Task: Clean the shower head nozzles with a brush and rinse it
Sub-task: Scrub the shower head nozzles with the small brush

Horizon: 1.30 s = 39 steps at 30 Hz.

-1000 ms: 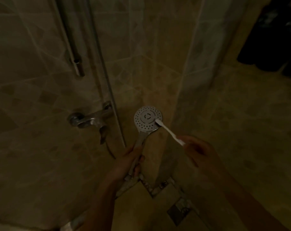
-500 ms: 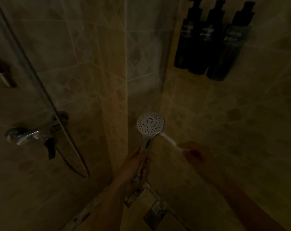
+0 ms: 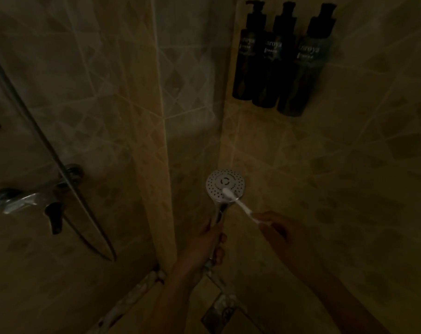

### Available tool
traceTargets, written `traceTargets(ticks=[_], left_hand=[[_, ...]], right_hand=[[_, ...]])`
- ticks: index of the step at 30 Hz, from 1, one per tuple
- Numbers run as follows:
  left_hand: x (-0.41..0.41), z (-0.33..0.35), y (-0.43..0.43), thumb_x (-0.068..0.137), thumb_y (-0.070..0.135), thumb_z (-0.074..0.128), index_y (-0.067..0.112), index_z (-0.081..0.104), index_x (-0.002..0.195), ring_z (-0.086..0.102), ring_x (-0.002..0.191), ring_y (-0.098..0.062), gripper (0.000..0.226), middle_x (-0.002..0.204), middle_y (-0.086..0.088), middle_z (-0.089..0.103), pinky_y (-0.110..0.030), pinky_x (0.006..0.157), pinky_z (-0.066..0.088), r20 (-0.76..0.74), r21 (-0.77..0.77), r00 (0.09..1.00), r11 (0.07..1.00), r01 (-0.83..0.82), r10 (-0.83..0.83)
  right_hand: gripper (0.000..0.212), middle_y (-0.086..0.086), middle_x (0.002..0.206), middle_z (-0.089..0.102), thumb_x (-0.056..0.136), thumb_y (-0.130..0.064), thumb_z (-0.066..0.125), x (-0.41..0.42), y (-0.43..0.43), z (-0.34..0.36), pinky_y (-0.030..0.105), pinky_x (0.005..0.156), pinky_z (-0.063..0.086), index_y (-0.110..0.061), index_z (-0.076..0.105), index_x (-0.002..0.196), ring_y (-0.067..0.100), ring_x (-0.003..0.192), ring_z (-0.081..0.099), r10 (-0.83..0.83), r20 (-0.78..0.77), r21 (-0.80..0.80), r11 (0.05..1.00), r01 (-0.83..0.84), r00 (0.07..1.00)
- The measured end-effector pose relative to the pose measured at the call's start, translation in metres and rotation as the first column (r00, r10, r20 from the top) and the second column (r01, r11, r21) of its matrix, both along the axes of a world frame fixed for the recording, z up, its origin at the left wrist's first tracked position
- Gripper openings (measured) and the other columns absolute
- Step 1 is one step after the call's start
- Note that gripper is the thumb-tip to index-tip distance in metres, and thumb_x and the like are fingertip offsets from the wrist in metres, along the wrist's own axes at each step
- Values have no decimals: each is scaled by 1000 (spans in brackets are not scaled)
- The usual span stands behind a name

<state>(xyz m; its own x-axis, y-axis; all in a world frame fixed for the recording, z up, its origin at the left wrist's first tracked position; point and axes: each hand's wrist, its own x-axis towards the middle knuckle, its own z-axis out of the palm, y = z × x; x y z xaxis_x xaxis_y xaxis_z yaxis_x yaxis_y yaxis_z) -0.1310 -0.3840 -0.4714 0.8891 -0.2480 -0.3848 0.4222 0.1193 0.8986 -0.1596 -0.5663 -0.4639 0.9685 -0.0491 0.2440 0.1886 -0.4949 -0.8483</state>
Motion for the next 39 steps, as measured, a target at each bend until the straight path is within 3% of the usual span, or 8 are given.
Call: traceTargets(ticks=[3, 6, 13, 19, 24, 30, 35, 39], left_hand=[[1, -3, -6, 96, 25, 46, 2, 50, 118, 41, 33, -8, 33, 65, -3, 51, -16, 36, 33, -5, 17, 1000, 1000, 16, -16], [4, -5, -12, 97, 25, 45, -8, 37, 132, 41, 33, -8, 49, 64, -2, 51, -17, 36, 34, 1, 35, 999, 999, 36, -36], [8, -9, -17, 97, 22, 44, 3, 46, 123, 39, 30, -7, 33, 66, -2, 49, -16, 33, 31, -40, -2, 999, 1000, -10, 10], [15, -8, -15, 96, 20, 45, 5, 50, 100, 40, 28, -7, 17, 61, -4, 49, -16, 32, 31, -25, 26, 1000, 1000, 9, -8], [17, -11, -10, 96, 17, 45, 5, 53, 110, 40, 29, -8, 21, 56, -1, 49, -15, 31, 30, -78, -39, 997, 999, 4, -7], [14, -9, -11, 97, 19, 45, 3, 52, 119, 40, 29, -7, 29, 60, -3, 49, -16, 30, 31, -66, -45, 997, 998, -41, 38], [14, 0, -9, 95, 26, 48, 13, 55, 89, 40, 32, -7, 16, 63, -1, 53, -15, 33, 31, -31, -66, 998, 996, -59, 57], [10, 1, -6, 96, 22, 45, 12, 52, 109, 39, 31, -7, 17, 63, 0, 52, -15, 34, 30, -18, -86, 998, 995, -55, 54]], right_hand=[[20, -3, 88, 72, 92, -18, 57, 9, -7, -3, 33, 71, 57, -33, 69, 94, 12, 80, 68, -54, -1, 35, 998, 54, 999], [19, -8, 89, 71, 93, -19, 55, 18, -16, -3, 28, 70, 56, -33, 68, 95, 6, 81, 67, -85, 11, 19, 996, 85, 996], [27, -17, 87, 72, 92, -12, 56, 23, -18, -6, 15, 68, 53, -37, 68, 92, 2, 82, 67, -36, -28, 27, 999, 37, 999], [22, -14, 97, 71, 93, -18, 55, 29, -16, -14, 36, 80, 57, -34, 69, 101, 3, 87, 67, -63, -23, -11, 998, 63, 998], [26, -11, 98, 71, 93, -26, 54, 30, -9, -18, 42, 78, 57, -48, 62, 102, 10, 87, 68, -22, -53, -148, 989, 14, 998], [22, -22, 99, 66, 93, -20, 54, 31, 2, -10, 20, 80, 54, -28, 69, 108, -7, 87, 63, 62, -97, -152, 985, -76, 993], [23, -20, 98, 68, 91, -11, 57, 39, 2, -3, 17, 82, 51, -24, 72, 103, -5, 93, 65, 24, -45, -25, 999, -25, 999], [23, -16, 102, 70, 93, -17, 54, 35, 3, -3, 19, 81, 53, -25, 70, 108, -2, 93, 65, -15, 19, -39, 999, 16, 1000]])
